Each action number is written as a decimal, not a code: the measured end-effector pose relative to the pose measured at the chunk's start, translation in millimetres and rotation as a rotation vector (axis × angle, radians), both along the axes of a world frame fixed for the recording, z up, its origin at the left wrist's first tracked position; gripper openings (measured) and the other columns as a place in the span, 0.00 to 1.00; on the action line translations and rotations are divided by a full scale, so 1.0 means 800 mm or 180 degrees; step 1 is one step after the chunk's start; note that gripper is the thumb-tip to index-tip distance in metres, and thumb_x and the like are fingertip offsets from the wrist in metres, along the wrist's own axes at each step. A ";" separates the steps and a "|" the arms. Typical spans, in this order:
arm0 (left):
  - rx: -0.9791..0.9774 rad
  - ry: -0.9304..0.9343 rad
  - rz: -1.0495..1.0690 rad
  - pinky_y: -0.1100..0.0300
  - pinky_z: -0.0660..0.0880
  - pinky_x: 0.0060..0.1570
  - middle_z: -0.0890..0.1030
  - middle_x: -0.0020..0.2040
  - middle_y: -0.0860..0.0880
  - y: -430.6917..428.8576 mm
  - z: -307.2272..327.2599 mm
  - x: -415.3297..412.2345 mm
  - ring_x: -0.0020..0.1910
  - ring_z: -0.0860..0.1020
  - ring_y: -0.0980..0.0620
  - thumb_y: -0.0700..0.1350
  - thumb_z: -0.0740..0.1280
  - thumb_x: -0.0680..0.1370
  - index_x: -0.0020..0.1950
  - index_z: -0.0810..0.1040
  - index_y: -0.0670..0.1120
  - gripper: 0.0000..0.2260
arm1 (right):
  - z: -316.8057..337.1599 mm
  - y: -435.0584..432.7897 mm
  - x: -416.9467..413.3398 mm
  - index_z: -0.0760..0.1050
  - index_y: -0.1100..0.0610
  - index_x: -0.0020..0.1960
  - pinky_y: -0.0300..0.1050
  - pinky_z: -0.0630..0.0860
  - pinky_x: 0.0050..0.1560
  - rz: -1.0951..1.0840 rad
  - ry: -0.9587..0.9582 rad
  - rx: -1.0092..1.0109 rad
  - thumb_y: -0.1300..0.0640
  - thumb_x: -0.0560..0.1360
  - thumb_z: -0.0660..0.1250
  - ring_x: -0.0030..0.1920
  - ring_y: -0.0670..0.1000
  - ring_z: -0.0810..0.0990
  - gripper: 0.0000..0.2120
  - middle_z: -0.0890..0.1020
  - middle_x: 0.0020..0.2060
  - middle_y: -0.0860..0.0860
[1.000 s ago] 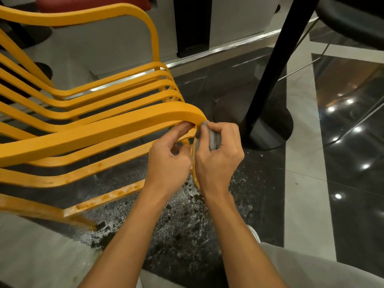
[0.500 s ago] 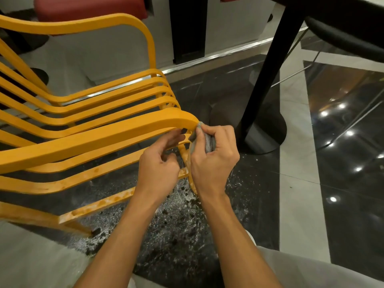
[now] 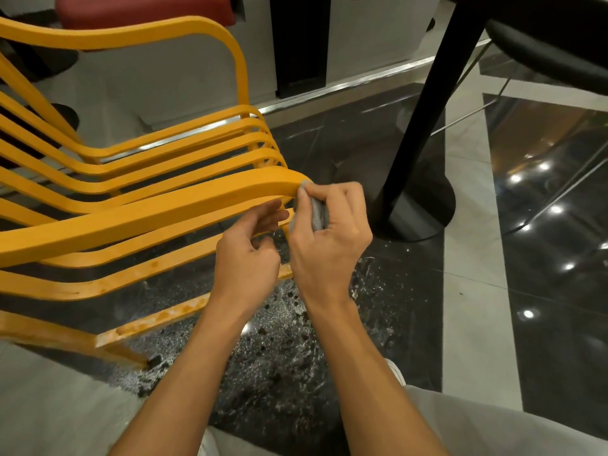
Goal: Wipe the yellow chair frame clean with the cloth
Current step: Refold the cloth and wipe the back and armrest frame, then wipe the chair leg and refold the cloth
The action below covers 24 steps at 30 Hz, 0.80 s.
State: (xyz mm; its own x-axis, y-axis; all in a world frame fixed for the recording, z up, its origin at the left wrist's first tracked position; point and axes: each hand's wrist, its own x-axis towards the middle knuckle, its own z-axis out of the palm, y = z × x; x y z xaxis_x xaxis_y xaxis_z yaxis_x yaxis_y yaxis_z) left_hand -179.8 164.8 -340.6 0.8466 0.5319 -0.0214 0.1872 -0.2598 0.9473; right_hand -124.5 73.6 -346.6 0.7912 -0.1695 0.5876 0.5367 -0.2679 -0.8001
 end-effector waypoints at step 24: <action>0.0284 0.0956 -0.0437 0.74 0.73 0.43 0.84 0.57 0.57 -0.018 -0.046 -0.009 0.55 0.80 0.61 0.37 0.66 0.84 0.66 0.80 0.52 0.14 | -0.110 -0.093 -0.048 0.81 0.53 0.50 0.22 0.70 0.46 -0.0240 0.2075 0.0167 0.61 0.76 0.75 0.49 0.40 0.79 0.05 0.82 0.49 0.48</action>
State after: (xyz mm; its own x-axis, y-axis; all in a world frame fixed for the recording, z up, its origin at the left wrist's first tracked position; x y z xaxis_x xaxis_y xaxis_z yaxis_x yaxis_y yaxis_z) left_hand -187.4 150.0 -377.0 0.8733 0.4244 -0.2391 0.4119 -0.3813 0.8276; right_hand -162.8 -0.5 -434.5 0.9670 -0.2539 -0.0187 -0.0811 -0.2375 -0.9680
